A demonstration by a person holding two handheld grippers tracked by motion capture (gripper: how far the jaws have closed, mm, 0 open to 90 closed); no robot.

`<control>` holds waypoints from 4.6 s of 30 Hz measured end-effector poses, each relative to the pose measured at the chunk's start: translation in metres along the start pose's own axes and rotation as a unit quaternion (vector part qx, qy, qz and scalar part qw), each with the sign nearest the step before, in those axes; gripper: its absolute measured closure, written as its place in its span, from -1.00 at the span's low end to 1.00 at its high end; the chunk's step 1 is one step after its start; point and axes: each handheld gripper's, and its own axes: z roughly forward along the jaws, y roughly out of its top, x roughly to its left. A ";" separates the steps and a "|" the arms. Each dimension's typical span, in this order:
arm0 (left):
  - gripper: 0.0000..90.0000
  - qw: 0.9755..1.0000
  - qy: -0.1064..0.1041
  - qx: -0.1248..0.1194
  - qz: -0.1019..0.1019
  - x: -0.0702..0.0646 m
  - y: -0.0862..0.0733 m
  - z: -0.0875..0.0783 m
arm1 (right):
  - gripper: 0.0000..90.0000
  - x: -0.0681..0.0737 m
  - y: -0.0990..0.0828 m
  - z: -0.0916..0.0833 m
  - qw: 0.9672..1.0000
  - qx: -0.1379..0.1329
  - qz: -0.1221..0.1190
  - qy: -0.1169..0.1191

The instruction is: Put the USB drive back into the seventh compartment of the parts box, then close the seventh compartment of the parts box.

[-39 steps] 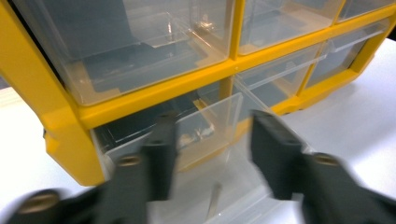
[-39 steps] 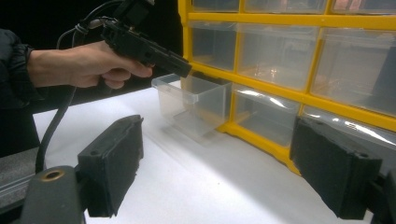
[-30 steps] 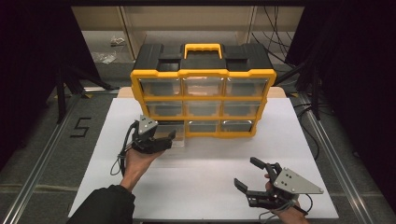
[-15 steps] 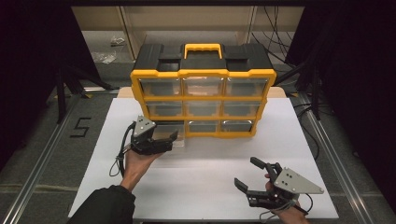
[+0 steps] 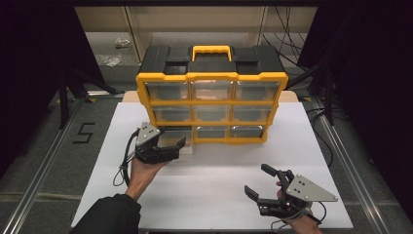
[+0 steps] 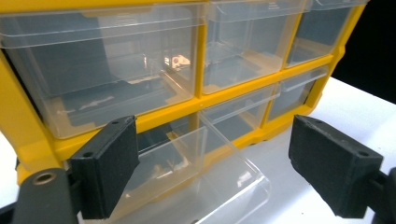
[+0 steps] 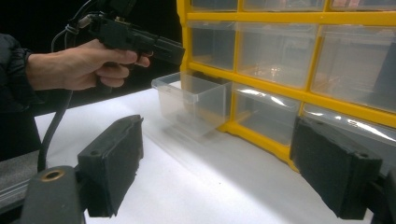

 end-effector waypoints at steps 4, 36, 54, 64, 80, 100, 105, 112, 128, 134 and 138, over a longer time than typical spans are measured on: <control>-0.65 1.000 -0.003 -0.003 0.002 -0.001 -0.002 -0.003 | -0.59 0.000 0.000 0.000 1.000 0.000 0.000 0.000; -0.65 0.999 -0.032 -0.011 0.027 -0.019 -0.018 -0.025 | -0.59 0.000 0.000 0.000 1.000 -0.001 -0.005 -0.001; -0.65 0.998 -0.051 0.024 0.041 -0.027 -0.028 -0.024 | -0.59 0.000 0.000 0.000 1.000 0.001 -0.005 -0.001; -0.65 0.998 -0.033 0.039 0.039 -0.028 -0.031 -0.024 | -0.59 0.000 0.000 0.000 1.000 -0.001 -0.002 0.000; -0.63 0.995 -0.012 0.092 0.035 -0.026 -0.039 -0.019 | -0.59 -0.002 0.000 -0.001 1.000 -0.002 0.001 -0.001; 0.07 0.986 -0.016 0.154 0.060 -0.029 -0.048 -0.010 | -0.59 0.000 0.000 0.001 1.000 -0.001 -0.003 0.001; 0.47 0.986 -0.017 0.156 0.058 -0.027 -0.048 -0.010 | -0.59 0.001 0.000 0.002 1.000 0.002 -0.005 0.002; 0.94 0.985 -0.008 0.159 0.060 -0.019 -0.048 -0.004 | -0.59 0.001 0.000 0.002 1.000 0.003 -0.006 0.001; 0.99 0.985 0.022 0.155 0.075 -0.008 -0.052 0.004 | -0.59 0.003 0.000 0.003 1.000 0.005 -0.009 0.004; 0.99 0.985 0.029 0.154 0.074 -0.004 -0.053 0.005 | -0.59 0.004 0.000 0.003 1.000 0.005 -0.011 0.004; 0.99 0.985 0.034 0.155 0.075 -0.004 -0.054 0.005 | -0.59 0.003 0.000 0.003 1.000 0.005 -0.009 0.003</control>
